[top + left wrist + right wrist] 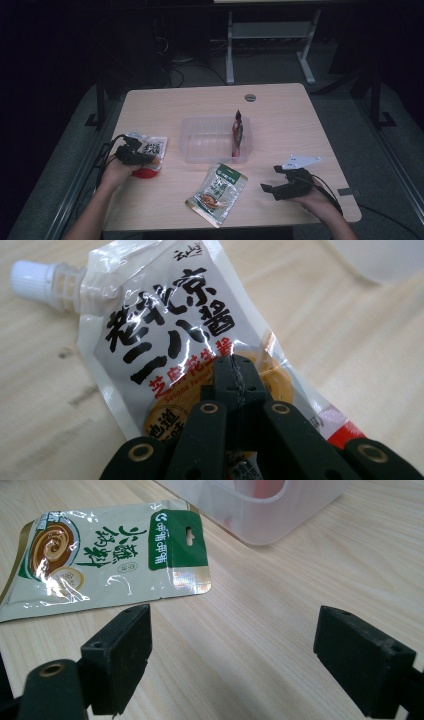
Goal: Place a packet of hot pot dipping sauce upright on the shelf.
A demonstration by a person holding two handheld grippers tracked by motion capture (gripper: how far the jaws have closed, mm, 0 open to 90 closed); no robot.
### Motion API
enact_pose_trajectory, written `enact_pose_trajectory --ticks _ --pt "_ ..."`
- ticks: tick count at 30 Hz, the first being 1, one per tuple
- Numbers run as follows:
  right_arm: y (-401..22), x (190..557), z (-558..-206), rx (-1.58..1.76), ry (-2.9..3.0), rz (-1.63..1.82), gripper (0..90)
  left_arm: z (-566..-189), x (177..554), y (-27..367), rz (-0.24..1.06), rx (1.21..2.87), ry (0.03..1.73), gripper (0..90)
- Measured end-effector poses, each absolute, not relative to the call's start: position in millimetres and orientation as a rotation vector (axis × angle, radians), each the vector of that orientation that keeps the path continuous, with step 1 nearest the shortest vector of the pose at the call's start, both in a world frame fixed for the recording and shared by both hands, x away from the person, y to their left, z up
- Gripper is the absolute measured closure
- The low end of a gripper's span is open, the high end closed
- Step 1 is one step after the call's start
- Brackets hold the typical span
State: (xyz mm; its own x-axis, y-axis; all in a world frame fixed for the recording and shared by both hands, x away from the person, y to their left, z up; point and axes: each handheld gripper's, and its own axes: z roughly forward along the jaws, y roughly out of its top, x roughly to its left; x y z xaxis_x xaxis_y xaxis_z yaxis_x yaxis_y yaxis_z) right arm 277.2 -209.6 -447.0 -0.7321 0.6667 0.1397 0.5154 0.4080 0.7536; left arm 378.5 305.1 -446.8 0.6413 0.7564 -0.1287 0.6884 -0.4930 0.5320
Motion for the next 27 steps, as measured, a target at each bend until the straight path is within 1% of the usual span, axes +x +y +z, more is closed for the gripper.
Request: enact_pose_trajectory --ticks 6,10,15,18,22,24,27 --pt "-209 277 -447 1.049 2.479 1.225 15.2 -446 359 299 0.118 2.344 1.057 90.0" --pt "-210 277 -447 1.051 2.478 1.227 15.3 -446 345 295 0.063 2.344 1.022 90.0" --pt "-211 278 -447 1.040 2.476 1.228 15.3 -444 331 290 0.068 2.377 0.973 90.0" --pt "-209 278 -447 1.047 2.476 1.225 15.2 -437 336 293 0.093 2.334 0.989 90.0" --pt "-208 278 -447 1.033 2.478 1.228 15.2 -421 355 300 0.206 2.272 1.037 90.0" --pt "-208 279 -447 1.045 2.479 1.226 15.3 -421 365 302 0.239 2.259 1.069 90.0" --pt "-209 279 -448 1.038 2.479 1.226 15.3 -431 380 304 0.281 2.265 1.136 90.0"
